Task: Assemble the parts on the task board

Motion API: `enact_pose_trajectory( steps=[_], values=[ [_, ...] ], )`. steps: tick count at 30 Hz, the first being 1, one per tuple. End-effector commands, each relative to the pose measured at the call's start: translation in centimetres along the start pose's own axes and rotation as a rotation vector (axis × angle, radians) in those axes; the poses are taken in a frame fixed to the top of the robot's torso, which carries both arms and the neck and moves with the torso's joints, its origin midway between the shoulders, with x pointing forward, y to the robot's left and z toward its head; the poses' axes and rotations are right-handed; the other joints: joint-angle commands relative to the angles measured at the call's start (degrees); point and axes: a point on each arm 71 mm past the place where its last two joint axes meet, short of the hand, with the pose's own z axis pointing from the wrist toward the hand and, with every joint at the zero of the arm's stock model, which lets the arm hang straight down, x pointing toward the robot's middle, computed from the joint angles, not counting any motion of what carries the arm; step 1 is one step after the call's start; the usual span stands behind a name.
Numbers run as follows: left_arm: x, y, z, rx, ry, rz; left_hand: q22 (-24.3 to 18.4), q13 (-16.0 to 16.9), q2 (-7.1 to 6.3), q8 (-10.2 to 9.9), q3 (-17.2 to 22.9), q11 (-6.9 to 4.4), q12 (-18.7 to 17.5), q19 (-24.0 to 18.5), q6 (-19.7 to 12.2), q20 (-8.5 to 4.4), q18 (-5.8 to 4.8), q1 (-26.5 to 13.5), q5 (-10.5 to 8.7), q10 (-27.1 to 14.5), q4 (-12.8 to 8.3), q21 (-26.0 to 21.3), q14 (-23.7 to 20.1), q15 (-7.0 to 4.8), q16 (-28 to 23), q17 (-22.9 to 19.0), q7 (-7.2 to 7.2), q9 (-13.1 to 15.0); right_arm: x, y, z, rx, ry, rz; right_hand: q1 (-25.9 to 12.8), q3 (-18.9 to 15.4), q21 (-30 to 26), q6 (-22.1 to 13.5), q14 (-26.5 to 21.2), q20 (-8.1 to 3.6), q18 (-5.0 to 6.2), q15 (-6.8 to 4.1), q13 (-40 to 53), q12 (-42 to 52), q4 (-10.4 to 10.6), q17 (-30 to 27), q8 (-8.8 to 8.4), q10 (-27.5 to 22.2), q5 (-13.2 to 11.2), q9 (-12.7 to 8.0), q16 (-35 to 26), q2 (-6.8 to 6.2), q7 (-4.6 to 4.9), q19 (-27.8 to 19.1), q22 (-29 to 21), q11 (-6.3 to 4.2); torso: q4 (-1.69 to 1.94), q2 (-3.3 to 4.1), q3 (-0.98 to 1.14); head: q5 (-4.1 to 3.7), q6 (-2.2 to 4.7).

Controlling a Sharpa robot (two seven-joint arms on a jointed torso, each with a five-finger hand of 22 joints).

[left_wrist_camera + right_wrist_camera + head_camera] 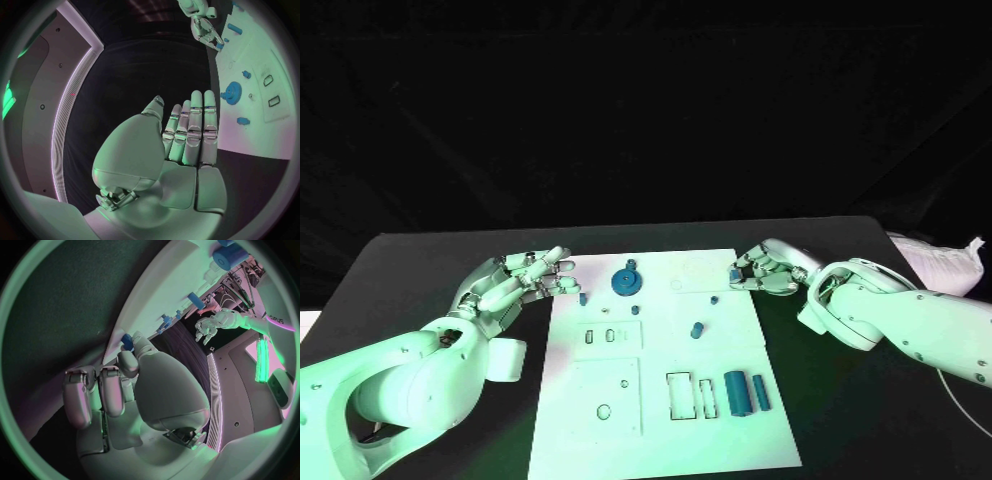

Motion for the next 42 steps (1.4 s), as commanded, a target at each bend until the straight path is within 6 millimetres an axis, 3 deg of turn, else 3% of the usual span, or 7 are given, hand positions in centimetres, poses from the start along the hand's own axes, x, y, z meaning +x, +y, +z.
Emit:
enact_pose_trajectory(
  steps=[1,11,20,28,35,37,42],
  values=[
    [0.2,-0.1,0.0,0.005,0.018,-0.009,-0.1,-0.1,-0.03,-0.3,0.0,0.17,-0.3,-0.2,0.0,0.04,0.60,0.4,0.04,-0.3,-0.2,-0.3,0.1,0.30,-0.4,0.1,0.27,0.0,0.2,0.1,0.0,-0.002,0.014,-0.012,0.4,0.5,0.1,1.0,4.4,-0.11,-0.77,-0.57,0.3,0.5,-0.1,7.1,0.54,0.4,-0.2,0.2,0.4,0.39,-0.21,4.6,13.3,-0.80,0.00,0.00,0.02,-0.02,-0.06],
    [0.2,0.0,0.0,0.004,0.017,-0.009,-0.1,-0.1,-0.03,-0.3,0.0,0.17,-0.3,-0.2,0.0,0.04,0.60,0.4,0.04,-0.3,-0.2,-0.3,0.1,0.30,-0.4,0.1,0.27,0.0,-0.1,0.3,0.1,-0.001,-0.043,-0.023,-0.3,2.1,0.5,5.5,4.6,-0.94,-0.96,-1.61,1.0,1.6,-0.1,8.1,2.17,1.2,-0.2,1.0,1.0,2.26,-1.95,5.2,14.0,-2.11,0.00,-0.03,0.05,-0.04,-0.07],
    [0.2,0.0,0.1,0.004,0.016,-0.008,-0.1,-0.1,0.00,-0.4,0.0,0.18,-0.3,-0.2,0.0,0.04,0.60,0.4,0.04,-0.3,-0.3,-0.3,0.1,0.30,-0.4,0.2,0.30,0.0,-0.4,2.3,0.3,-0.032,-0.080,-0.008,-0.8,2.6,0.6,6.0,4.7,-1.30,-1.02,-1.93,1.1,1.6,-0.1,8.3,2.30,1.3,0.1,1.2,1.0,2.81,-2.31,5.4,14.2,-2.43,0.03,-0.12,-0.06,-0.01,-0.01],
    [0.1,0.3,0.4,0.003,0.012,-0.007,-0.1,-0.1,0.00,-0.4,0.0,0.18,-0.3,-0.2,0.0,0.04,0.60,0.4,0.04,-0.3,-0.3,-0.3,0.1,0.30,-0.4,0.2,0.30,0.0,0.0,6.6,1.0,-0.072,-0.063,-0.010,-1.5,2.9,0.5,5.6,4.6,-1.44,-0.97,-1.97,0.9,1.1,0.1,8.1,1.92,1.2,0.1,1.1,0.9,3.03,-2.19,5.2,14.0,-2.38,0.05,-0.71,-0.35,0.14,-0.26],
    [-0.2,0.5,0.7,0.001,0.003,-0.006,-0.1,-0.1,0.00,-0.4,0.0,0.18,-0.3,-0.2,0.0,0.04,0.60,0.4,0.04,-0.3,-0.3,-0.3,0.1,0.30,-0.4,0.2,0.30,0.0,3.3,11.9,2.2,-0.163,0.008,-0.083,-1.6,3.0,0.5,5.4,4.6,-1.46,-0.97,-1.96,0.8,1.0,0.1,8.0,1.75,1.2,0.1,1.1,0.9,3.11,-2.14,5.2,14.0,-2.35,0.46,-1.40,-0.71,1.40,-1.30],
    [-0.3,0.6,0.8,0.000,0.002,-0.007,-0.1,-0.1,0.00,-0.4,0.0,0.18,-0.3,-0.2,0.0,0.04,0.60,0.4,0.04,-0.3,-0.3,-0.3,0.1,0.30,-0.4,0.2,0.30,0.0,4.0,12.7,2.3,-0.180,0.021,-0.101,-1.6,3.1,0.5,5.3,4.6,-1.47,-0.97,-1.95,0.9,1.1,0.1,8.0,1.71,1.2,0.1,1.1,0.9,3.13,-2.14,5.2,14.0,-2.35,0.49,-1.46,-0.77,1.63,-1.40],
    [-0.4,0.7,1.0,-0.002,-0.004,-0.009,-0.1,-0.1,0.00,-0.4,0.0,0.18,-0.3,-0.2,0.0,0.04,0.60,0.4,0.04,-0.3,-0.3,-0.3,0.1,0.30,-0.4,0.2,0.30,0.0,6.8,15.6,2.8,-0.226,0.073,-0.153,-1.7,3.1,0.5,5.2,4.6,-1.47,-0.96,-1.94,0.8,1.0,0.0,8.0,1.60,1.1,-0.1,1.0,0.8,3.10,-2.08,5.2,14.0,-2.32,0.81,-1.77,-1.14,2.49,-2.35]
  ],
)
